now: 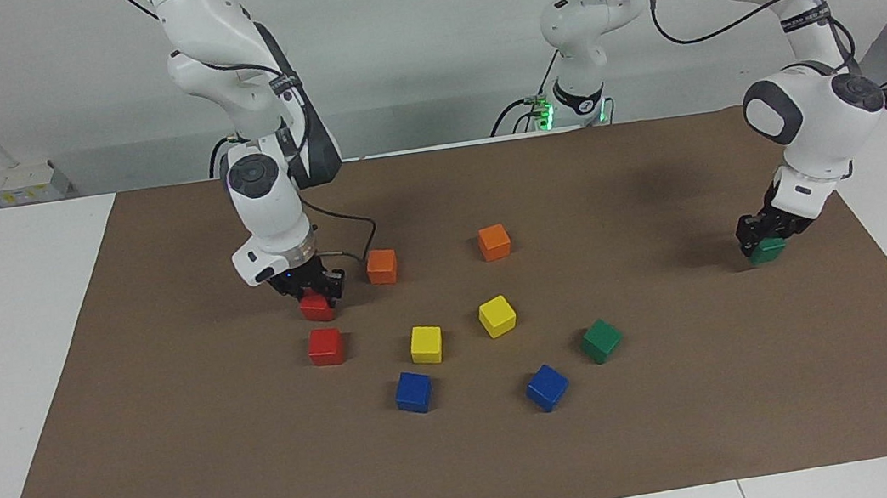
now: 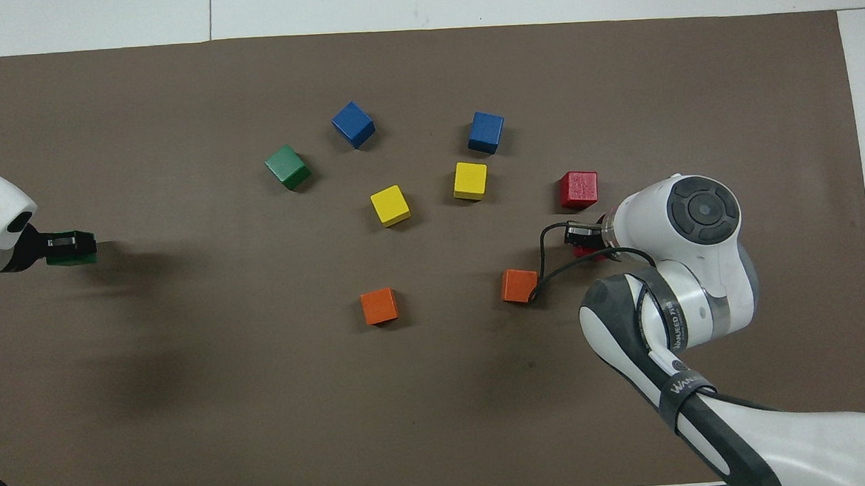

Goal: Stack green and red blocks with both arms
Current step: 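Set the green block down while the right gripper places the red block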

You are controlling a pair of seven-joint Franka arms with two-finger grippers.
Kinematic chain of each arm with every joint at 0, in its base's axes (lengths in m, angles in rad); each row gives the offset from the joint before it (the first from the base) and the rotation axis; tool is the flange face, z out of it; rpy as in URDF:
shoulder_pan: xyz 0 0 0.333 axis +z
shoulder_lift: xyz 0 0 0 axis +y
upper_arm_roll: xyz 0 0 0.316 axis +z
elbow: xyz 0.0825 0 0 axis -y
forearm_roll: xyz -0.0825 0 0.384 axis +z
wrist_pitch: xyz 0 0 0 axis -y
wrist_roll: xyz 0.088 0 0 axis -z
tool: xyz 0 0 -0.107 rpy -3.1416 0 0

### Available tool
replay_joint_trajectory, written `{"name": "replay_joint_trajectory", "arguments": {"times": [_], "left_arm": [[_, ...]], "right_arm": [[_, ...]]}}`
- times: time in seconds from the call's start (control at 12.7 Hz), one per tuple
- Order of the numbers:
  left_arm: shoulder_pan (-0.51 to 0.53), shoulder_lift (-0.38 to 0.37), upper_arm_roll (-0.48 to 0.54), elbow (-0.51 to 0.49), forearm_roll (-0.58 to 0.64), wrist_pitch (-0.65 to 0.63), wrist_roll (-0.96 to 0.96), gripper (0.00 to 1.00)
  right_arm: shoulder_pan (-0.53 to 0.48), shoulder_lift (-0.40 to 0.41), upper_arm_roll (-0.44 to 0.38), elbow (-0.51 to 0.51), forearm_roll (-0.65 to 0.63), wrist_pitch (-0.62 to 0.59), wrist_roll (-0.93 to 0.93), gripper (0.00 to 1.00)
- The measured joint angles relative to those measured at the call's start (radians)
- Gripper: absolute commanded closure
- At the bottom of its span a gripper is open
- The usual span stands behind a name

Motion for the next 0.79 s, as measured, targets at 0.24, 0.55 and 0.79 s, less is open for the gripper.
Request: {"name": "replay_joint_trajectory", "arguments": {"times": [0.24,0.55,0.79], "left_arm": [[0.001,0.041,-0.001,0.000,0.000,0.038,0.025,1.00],[0.001,0.047,-0.002,-0.001,0.000,0.050,0.032,1.00],[0.001,0.048,-0.004,-0.001,0.000,0.053,0.075,0.00]], "right_arm": [[-0.067,-0.021,-0.003,0.135,0.000,-0.196,-0.121,0.75],[-0.289,-0.048,-0.015,0.235,0.000,-0.281,-0.501,0.75],[-0.364,-0.036,-0.016,0.229,-0.001,-0.259,-0.631,0.75]]}}
